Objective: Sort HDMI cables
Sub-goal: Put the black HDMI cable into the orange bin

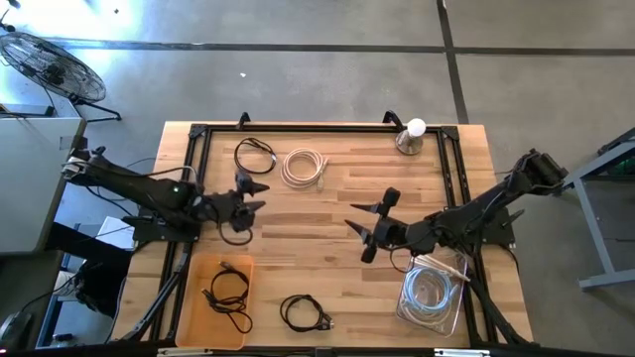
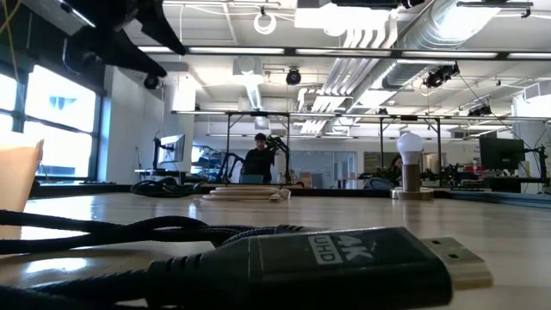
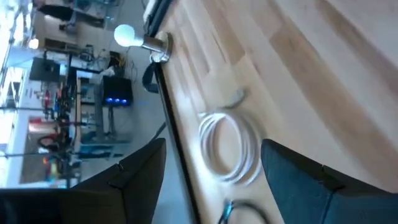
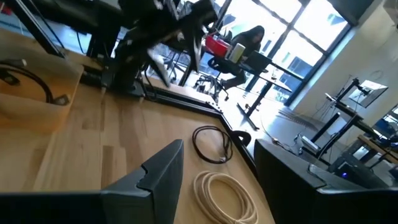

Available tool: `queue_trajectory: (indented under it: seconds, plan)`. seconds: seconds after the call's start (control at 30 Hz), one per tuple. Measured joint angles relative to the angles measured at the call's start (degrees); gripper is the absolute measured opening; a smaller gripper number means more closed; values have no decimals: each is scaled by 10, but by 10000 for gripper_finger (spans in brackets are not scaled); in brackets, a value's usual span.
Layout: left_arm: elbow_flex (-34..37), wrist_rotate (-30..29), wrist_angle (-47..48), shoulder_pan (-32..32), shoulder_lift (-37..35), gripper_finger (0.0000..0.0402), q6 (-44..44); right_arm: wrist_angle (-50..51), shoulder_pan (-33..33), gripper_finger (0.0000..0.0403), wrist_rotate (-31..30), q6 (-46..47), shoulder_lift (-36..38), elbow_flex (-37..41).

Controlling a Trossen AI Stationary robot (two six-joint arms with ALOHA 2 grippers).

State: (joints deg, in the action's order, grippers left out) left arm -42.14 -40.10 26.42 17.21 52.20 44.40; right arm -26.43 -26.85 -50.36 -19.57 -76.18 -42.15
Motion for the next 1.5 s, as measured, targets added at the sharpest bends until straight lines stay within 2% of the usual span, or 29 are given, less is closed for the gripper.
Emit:
queue_trajectory:
  seconds: [0.17,0.23,0.3,0.4,0.53,0.7,0.9,1.03,1.2,1.37,1.5]
  plan:
    - [-77,-50,135,-2,-3,257,0,12,3,188,9,-19,0,0]
    - [-111,-49,178,-23,-3,257,-24,12,5,188,10,-28,0,0]
    - [-146,-10,208,-62,-3,257,-58,13,9,188,11,-30,0,0]
    - [-190,85,251,-137,-3,257,-99,19,17,188,11,-30,0,0]
    - [-224,186,283,-253,-3,257,-97,40,32,188,26,-19,0,0]
    - [-222,287,293,-380,1,257,-28,68,50,188,81,13,0,0]
    - [-168,310,247,-465,19,257,-13,74,56,188,132,16,0,0]
    - [-136,348,214,-500,45,257,20,74,56,188,139,16,0,0]
    - [-130,398,198,-531,92,257,30,74,56,188,138,15,0,0]
    - [-130,501,201,-566,146,257,27,74,59,188,139,11,0,0]
    - [-130,498,200,-575,191,257,20,75,61,188,139,11,0,0]
